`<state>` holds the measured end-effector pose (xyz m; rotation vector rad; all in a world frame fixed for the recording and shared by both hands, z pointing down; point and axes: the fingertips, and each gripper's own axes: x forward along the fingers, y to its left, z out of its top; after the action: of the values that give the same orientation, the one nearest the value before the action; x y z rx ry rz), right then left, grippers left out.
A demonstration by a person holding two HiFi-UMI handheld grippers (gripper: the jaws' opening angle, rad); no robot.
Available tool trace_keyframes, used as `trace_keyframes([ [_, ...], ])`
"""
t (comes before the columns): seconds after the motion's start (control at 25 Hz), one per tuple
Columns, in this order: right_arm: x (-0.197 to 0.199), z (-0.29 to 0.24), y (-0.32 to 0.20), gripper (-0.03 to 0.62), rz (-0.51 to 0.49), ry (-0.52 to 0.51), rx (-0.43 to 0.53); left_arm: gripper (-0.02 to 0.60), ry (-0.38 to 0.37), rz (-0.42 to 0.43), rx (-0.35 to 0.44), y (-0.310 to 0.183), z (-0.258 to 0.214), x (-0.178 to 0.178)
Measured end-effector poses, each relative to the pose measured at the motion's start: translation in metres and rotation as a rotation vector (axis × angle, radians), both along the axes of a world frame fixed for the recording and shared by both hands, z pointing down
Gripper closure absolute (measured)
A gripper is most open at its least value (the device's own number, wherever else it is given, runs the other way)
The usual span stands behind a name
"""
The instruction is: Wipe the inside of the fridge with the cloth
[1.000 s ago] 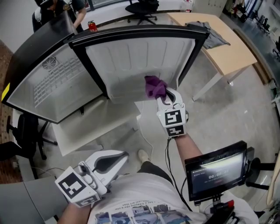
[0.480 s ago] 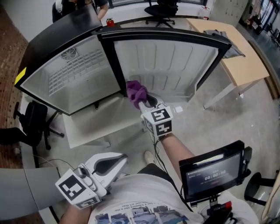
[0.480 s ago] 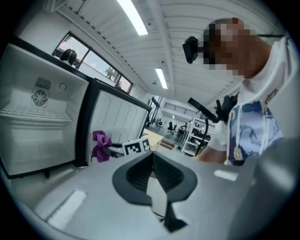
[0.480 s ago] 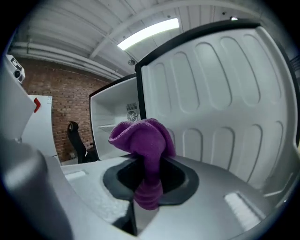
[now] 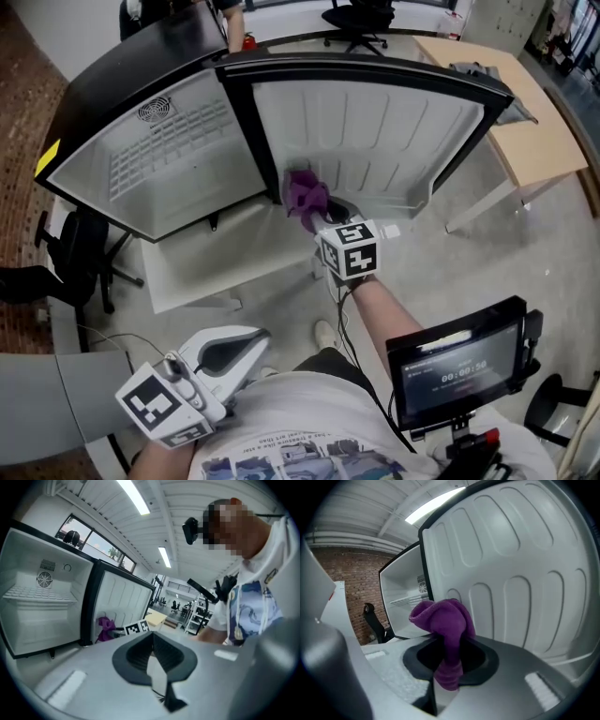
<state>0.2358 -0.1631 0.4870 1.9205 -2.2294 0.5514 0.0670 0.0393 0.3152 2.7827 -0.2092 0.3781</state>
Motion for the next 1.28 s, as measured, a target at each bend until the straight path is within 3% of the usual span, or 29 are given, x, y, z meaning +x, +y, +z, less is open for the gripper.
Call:
trace_keyframes([
  [0.56,0.076,0.017,0.019,0.520,0.117,0.046,-0.043,0.574,0.000,0.118,-0.020,-0.006,0.008,0.048],
  [1.04,0.158,0.012,0.070,0.520,0.291,0.140,-0.067,0.574,0.015,0.227,-0.030,0.004,0.009,0.087],
  [1.28,0.178,0.005,0.092,0.520,0.366,0.182,-0.060,0.574,0.019,0.259,-0.036,0.010,0.010,0.097],
])
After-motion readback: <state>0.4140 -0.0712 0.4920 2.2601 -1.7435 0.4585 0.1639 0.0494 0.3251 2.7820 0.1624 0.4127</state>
